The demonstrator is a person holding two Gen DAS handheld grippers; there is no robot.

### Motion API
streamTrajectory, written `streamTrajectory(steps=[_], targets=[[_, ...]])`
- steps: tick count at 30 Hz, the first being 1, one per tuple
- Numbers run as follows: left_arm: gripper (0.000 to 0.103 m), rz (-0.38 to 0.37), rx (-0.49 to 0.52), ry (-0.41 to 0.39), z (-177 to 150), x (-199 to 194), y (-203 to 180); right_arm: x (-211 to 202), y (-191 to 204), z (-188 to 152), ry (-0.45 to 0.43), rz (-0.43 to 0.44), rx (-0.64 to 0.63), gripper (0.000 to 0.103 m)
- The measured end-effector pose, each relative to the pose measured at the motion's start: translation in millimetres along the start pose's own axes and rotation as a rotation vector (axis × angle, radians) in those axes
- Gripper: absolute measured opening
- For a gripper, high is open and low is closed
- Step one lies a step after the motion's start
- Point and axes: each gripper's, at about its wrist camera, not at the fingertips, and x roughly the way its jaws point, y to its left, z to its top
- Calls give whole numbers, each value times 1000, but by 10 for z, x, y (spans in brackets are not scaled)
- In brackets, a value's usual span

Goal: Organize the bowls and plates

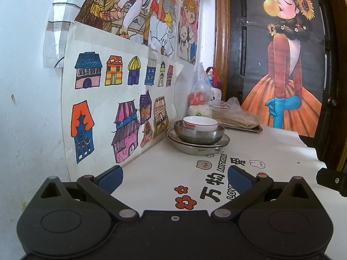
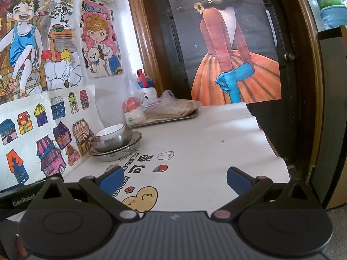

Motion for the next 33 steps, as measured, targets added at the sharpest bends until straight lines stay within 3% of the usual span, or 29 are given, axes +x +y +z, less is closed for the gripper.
streamTrajectory(steps=[33], targets=[[102, 1, 2, -1, 0, -12, -7, -28, 1, 14, -2, 4, 2, 103]])
